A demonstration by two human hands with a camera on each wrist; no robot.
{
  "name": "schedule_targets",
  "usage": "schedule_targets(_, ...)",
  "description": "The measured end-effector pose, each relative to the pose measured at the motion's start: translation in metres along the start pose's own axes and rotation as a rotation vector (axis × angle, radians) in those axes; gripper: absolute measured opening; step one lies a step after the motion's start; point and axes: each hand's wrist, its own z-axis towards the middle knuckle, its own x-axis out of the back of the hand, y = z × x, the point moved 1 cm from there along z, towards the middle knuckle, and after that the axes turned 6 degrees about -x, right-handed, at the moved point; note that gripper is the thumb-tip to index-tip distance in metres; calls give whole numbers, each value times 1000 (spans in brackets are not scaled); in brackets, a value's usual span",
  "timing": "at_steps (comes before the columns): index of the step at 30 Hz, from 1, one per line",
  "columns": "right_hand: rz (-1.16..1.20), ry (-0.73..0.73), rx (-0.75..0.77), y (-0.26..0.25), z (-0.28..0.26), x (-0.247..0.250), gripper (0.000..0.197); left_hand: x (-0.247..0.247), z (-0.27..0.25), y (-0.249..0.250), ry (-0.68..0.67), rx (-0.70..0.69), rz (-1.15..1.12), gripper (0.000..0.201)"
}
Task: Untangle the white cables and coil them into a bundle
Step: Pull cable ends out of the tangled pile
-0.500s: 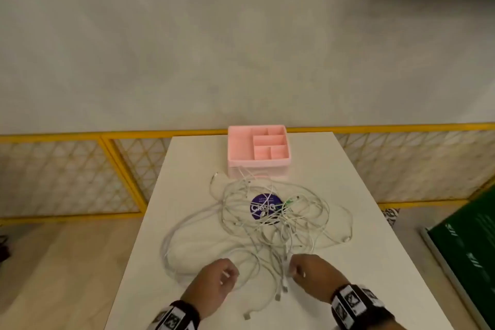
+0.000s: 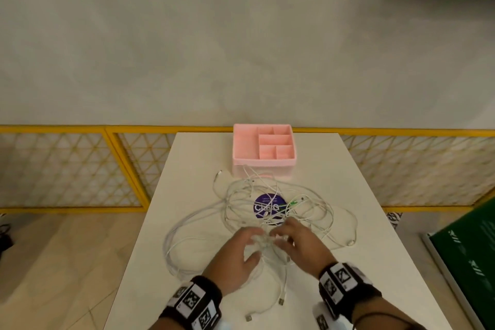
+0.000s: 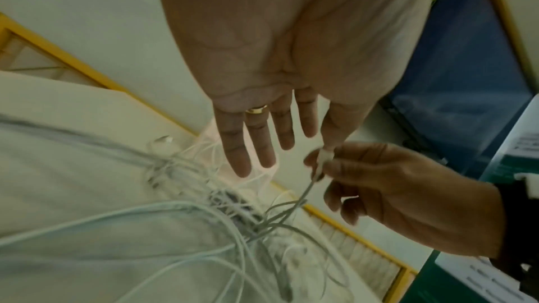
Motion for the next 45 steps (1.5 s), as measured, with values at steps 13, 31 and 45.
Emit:
schedule_targets(13,706,318,288,-146,17,151,19,40,74,61,154,-124,-295,11)
schedule_targets(31,381,793,257,-116,8,239,16,58,63,12,223,59,87,17)
schedule_targets(45,237,316,58,-134,40,110,20,54,77,55,291,-66,-25,4)
